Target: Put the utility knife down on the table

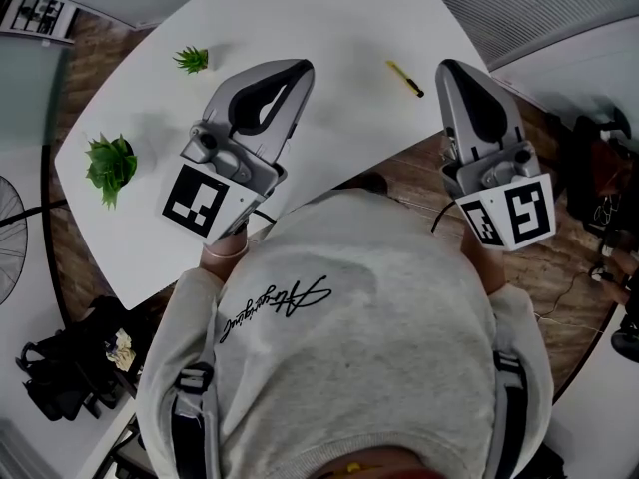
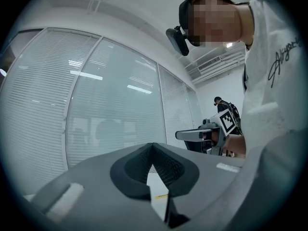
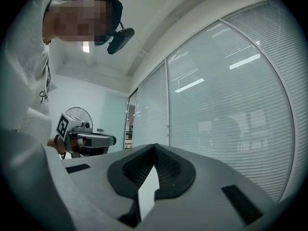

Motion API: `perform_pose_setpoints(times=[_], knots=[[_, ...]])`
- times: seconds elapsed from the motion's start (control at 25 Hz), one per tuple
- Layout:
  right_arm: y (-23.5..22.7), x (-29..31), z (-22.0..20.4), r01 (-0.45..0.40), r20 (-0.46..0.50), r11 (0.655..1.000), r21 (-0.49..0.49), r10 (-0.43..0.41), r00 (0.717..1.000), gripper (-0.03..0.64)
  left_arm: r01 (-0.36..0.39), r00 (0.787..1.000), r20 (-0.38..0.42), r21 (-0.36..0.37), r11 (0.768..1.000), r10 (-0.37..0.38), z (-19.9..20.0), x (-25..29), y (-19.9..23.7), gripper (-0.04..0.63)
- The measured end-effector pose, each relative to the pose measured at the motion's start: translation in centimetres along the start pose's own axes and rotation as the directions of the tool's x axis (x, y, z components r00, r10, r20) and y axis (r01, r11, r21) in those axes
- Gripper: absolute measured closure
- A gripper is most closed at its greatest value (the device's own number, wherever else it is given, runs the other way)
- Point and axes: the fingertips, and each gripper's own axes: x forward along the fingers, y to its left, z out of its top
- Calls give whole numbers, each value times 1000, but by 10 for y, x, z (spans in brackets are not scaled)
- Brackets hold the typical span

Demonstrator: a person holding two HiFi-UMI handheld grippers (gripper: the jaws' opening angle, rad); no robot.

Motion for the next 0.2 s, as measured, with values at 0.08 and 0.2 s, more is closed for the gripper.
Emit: perform_pose_setpoints(times=[0.08,0.2], knots=[[2,1,0,3,0,1000,-2,-3,1000,615,6,1000,-1,-3,1000,-6,-1,-1,0,606],[5,2,-1,7,2,1000,-1,-7,1000,615,13,1000,1,-8,1000,-13,-2,-2,1,606]])
